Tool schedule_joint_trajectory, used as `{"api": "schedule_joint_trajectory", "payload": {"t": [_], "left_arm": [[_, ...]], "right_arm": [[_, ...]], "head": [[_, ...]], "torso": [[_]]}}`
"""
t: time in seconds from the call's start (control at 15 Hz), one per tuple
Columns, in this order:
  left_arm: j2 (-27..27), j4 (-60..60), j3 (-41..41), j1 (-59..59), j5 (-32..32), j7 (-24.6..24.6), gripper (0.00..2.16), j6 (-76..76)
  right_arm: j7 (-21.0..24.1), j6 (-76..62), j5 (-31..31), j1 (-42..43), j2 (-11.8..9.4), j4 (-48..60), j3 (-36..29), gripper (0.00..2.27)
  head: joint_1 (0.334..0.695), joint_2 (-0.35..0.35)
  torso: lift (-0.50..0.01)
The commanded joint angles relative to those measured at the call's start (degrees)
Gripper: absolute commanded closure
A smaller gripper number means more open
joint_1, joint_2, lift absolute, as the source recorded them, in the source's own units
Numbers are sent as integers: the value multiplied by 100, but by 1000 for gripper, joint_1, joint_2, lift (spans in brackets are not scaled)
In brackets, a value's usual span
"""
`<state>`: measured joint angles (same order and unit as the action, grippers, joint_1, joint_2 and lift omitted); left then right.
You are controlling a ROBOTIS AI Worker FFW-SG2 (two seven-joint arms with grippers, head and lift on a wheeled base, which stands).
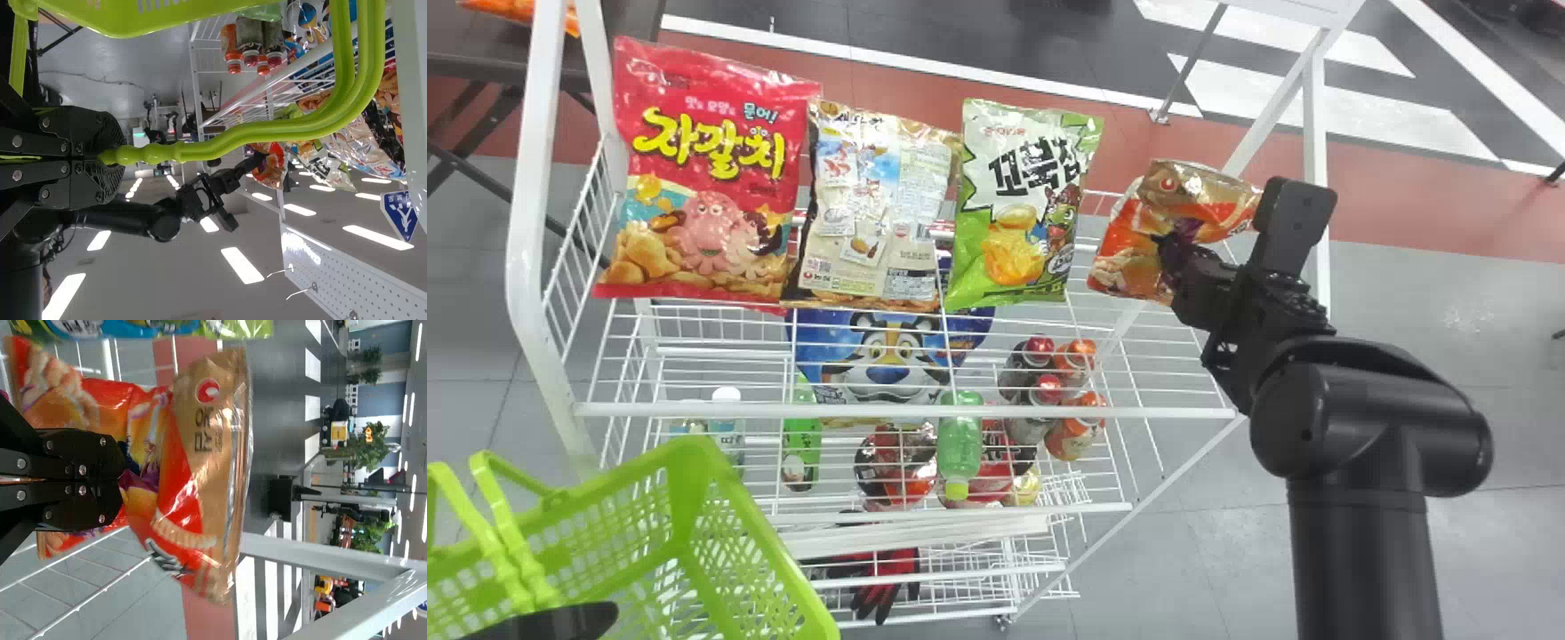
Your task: Hold basket handle with left hand then pick Saewookkang with right hand and place into basket
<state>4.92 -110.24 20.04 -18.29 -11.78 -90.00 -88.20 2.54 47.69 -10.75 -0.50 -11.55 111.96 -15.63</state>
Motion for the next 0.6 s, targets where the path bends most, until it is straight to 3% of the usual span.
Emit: {"api": "schedule_joint_trajectory", "payload": {"t": [0.0,0.2,0.53], "left_arm": [[0,-15,0,0,-9,-57,2152,-183],[0,-15,18,0,-18,-57,2152,-183],[9,-33,26,9,-18,-57,2152,-183]], "right_arm": [[1,659,-24,-153,30,661,175,2246],[1,1889,-199,-443,118,1724,342,2246],[-61,3489,-613,-952,118,3201,816,2246]], "head": [[695,-350],[695,-342],[695,-256]], "torso": [[-19],[-19],[-19]]}}
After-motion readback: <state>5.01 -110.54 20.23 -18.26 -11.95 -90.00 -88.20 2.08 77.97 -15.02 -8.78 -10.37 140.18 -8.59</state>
